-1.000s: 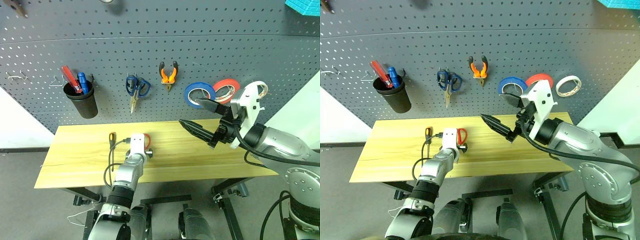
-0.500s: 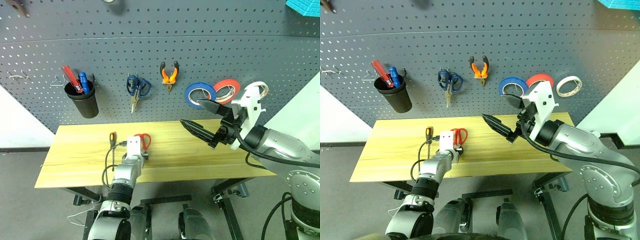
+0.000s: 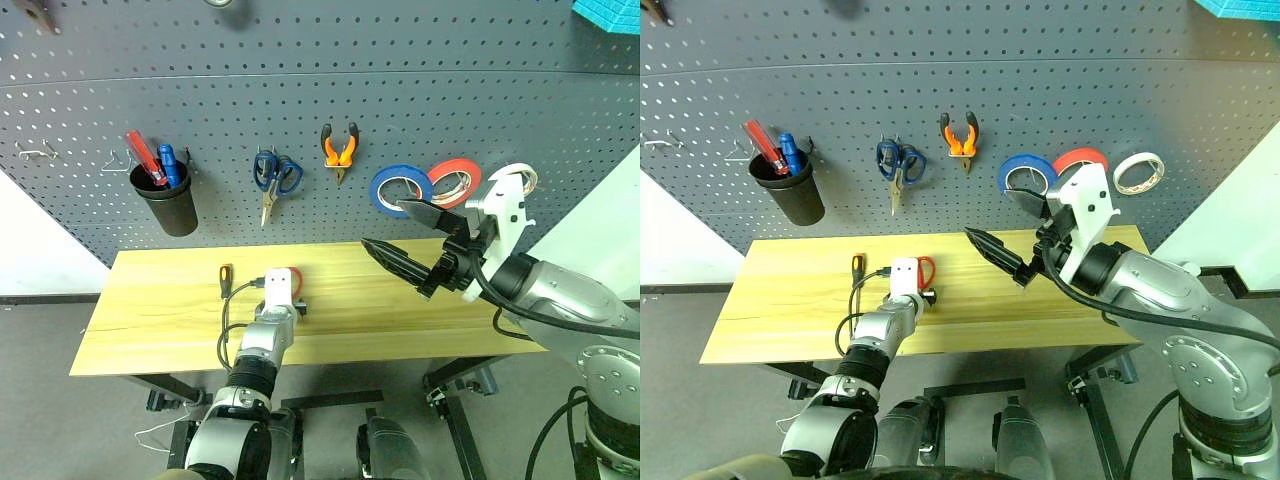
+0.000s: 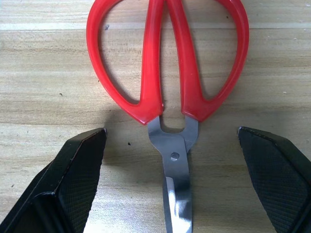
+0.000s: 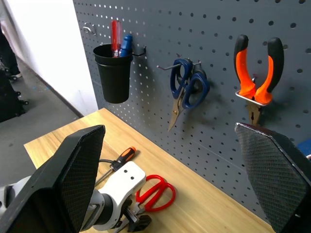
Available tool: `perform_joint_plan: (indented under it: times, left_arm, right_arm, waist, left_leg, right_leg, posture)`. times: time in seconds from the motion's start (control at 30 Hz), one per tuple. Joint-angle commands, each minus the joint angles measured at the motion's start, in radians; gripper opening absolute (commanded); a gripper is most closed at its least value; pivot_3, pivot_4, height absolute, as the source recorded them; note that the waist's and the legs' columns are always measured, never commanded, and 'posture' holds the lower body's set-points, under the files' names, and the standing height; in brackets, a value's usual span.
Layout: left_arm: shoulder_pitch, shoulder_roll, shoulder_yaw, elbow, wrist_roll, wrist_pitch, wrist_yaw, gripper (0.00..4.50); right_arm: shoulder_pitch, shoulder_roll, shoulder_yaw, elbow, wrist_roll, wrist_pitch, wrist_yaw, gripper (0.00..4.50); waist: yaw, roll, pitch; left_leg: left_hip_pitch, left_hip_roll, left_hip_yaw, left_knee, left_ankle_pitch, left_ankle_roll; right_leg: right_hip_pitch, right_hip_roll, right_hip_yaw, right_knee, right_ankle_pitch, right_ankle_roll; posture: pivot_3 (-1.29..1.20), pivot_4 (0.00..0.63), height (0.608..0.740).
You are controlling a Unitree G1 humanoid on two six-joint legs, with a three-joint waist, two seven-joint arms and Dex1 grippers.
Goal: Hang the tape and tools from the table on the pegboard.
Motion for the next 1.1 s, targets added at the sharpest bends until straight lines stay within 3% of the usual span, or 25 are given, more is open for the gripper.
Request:
perform_joint_plan:
  times: [0.03,0.9,1.0,1.1]
  left_arm:
    - [0.012,-0.009,0.012,0.006,0.0,0.022,0.026,4.5]
    - [0.059,-0.006,0.047,0.008,-0.027,0.027,0.018,4.5]
    - [0.065,-0.014,0.055,0.0,-0.038,0.03,0.016,3.97]
    - [0.076,-0.021,0.064,-0.013,-0.043,0.042,0.021,3.01]
  right_arm:
    - [-0.001,-0.015,-0.014,-0.035,0.011,-0.019,-0.006,4.49]
    - [0.012,-0.051,-0.034,-0.032,0.039,-0.017,-0.038,4.49]
    - [0.011,-0.056,-0.034,-0.029,0.042,-0.017,-0.043,4.5]
    - [0.011,-0.061,-0.036,-0.026,0.043,-0.017,-0.046,4.5]
  waist:
    - [0.0,0.0,0.0]
    - [-0.023,0.0,0.0]
    - [-0.022,0.0,0.0]
    - [-0.022,0.0,0.001]
  left_leg:
    - [0.0,0.0,0.0,0.0,0.0,0.0]
    - [0.0,0.0,0.0,0.001,-0.001,0.001]
    - [0.0,0.0,0.0,0.001,-0.001,0.001]
    - [0.0,0.0,0.0,0.001,-0.002,0.002]
  right_leg:
    - [0.0,0.0,0.0,0.0,0.0,0.0]
    - [0.001,-0.001,0.0,-0.002,0.0,0.001]
    - [0.001,-0.001,0.0,-0.002,0.0,0.001]
    - [0.002,-0.002,0.0,-0.003,0.0,0.001]
  posture:
    - [-0.09,0.165,0.74]
    - [-0.12,0.175,0.74]
    - [-0.12,0.179,0.74]
    - [-0.12,0.186,0.74]
